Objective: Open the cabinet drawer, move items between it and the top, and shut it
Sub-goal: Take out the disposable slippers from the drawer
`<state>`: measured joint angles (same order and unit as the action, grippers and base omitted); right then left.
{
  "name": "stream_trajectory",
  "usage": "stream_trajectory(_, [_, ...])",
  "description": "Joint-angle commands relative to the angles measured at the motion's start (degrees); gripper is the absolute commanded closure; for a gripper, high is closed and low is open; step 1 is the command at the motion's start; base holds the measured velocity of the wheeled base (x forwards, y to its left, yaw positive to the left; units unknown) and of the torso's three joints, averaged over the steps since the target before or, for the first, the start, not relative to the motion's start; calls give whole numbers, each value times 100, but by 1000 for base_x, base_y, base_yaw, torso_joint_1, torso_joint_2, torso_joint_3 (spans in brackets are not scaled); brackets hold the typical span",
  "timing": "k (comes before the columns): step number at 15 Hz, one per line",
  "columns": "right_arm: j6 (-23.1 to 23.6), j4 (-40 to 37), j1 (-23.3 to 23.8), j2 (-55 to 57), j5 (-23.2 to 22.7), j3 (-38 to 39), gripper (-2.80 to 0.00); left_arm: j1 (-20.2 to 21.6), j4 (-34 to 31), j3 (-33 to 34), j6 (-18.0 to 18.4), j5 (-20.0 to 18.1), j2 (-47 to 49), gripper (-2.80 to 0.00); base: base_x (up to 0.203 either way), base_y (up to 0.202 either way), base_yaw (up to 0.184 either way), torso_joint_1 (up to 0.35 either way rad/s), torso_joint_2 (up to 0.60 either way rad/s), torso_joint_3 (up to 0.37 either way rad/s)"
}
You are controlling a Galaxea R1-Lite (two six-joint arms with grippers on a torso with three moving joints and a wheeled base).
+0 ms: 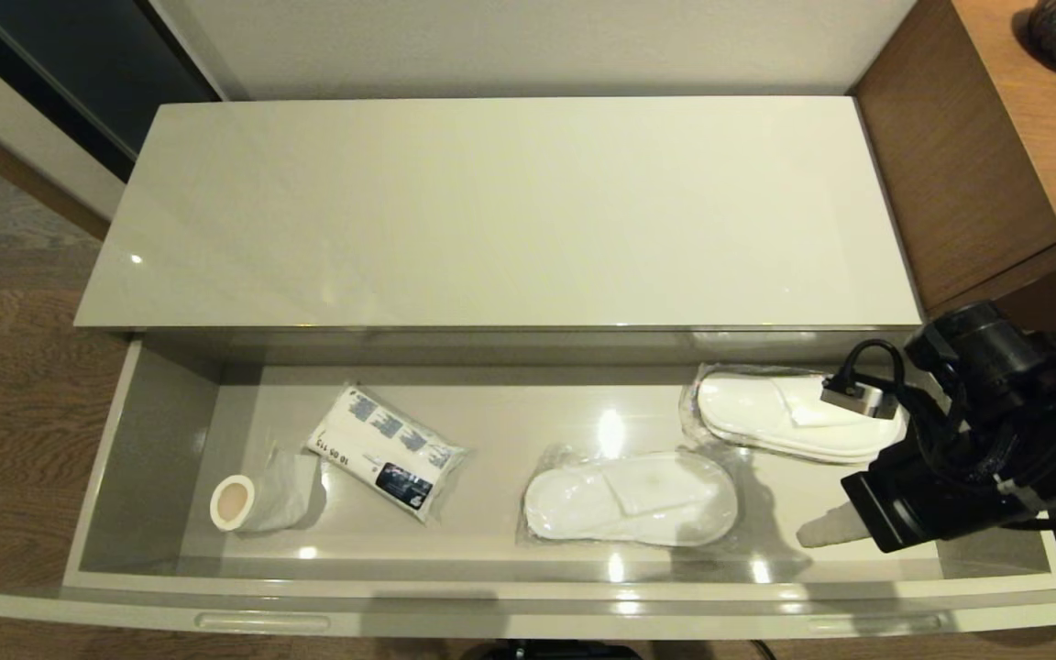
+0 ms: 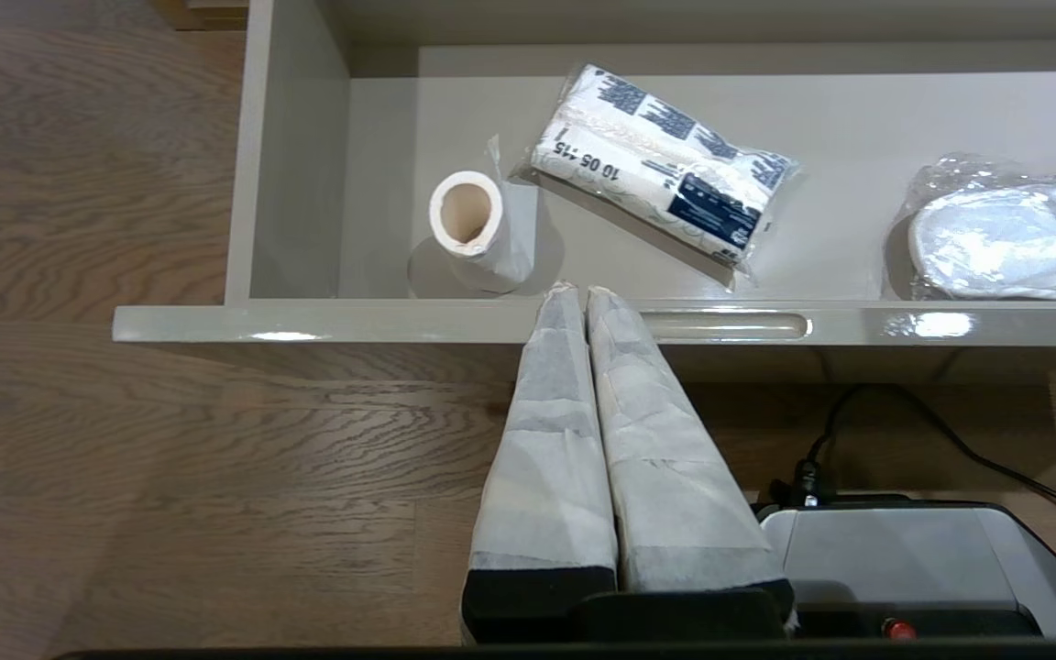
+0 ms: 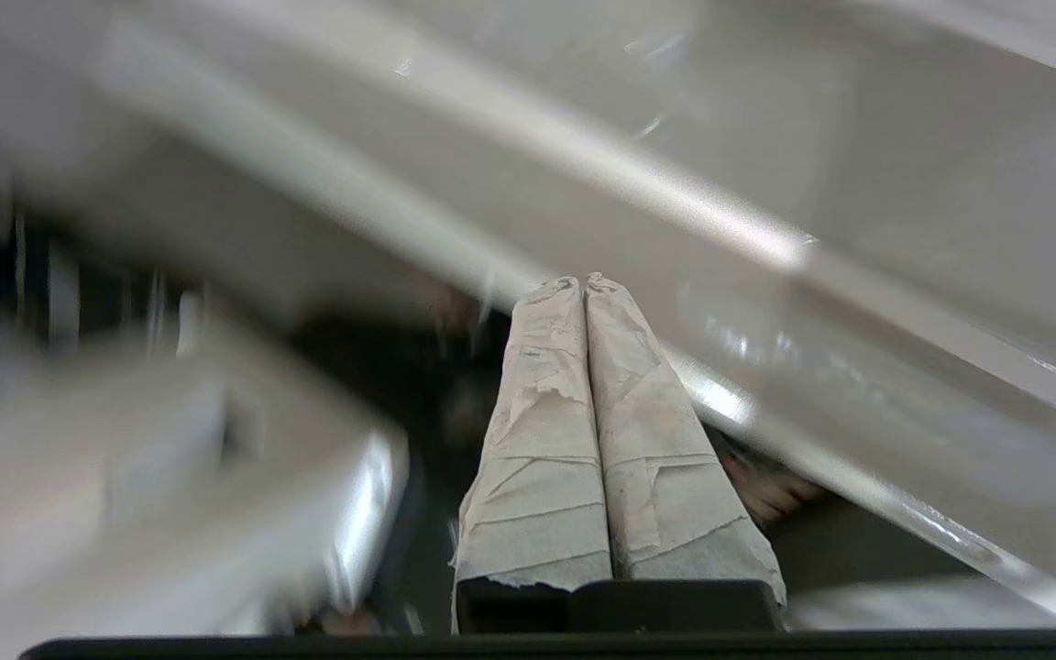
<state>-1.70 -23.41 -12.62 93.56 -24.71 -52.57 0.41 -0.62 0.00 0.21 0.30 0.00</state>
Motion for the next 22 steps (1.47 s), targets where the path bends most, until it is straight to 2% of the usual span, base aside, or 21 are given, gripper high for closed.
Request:
stream_trajectory(1, [-602, 2189, -203, -418, 1031, 1162, 0, 2, -8, 0, -2, 5, 8, 0, 0, 0, 0, 0, 0, 0])
stream_trajectory(2, [-673, 2551, -440, -464, 1481, 1439, 0, 2, 0, 0, -3, 5, 9, 0, 0, 0, 0, 0, 0, 0])
stream_trajectory(5, [-699, 2874, -636, 79, 1888, 1529, 0, 2, 0, 0, -3, 5, 9, 0, 0, 0, 0, 0, 0, 0])
stream_trajectory(7, [-703, 3653, -696, 573, 2470, 1531, 0, 2, 0, 0, 6, 5, 9, 0, 0, 0, 0, 0, 0, 0])
stream_trajectory(9, [-721, 4044, -831, 901, 2638, 1626, 0, 2, 0, 0, -3, 5, 9, 0, 0, 0, 0, 0, 0, 0])
stream_trajectory(14, [-735, 4125, -874, 1314, 2700, 1442, 0, 2, 0, 0, 6, 5, 9, 0, 0, 0, 0, 0, 0, 0])
stream_trajectory(15, [-726, 4129, -879, 1388, 2728, 1442, -280, 2, -7, 0, -3, 5, 9, 0, 0, 0, 0, 0, 0, 0])
stream_trajectory(17, [-717, 4292, -883, 1574, 2843, 1446, -280, 2, 0, 0, -3, 5, 9, 0, 0, 0, 0, 0, 0, 0])
stream_trajectory(20, [-721, 5400, -890, 2112, 3322, 1539, -280, 2, 0, 0, -3, 5, 9, 0, 0, 0, 0, 0, 0, 0])
stream_trajectory(22, [-719, 5483, -932, 2162, 3408, 1552, -280, 2, 0, 0, 6, 5, 9, 0, 0, 0, 0, 0, 0, 0])
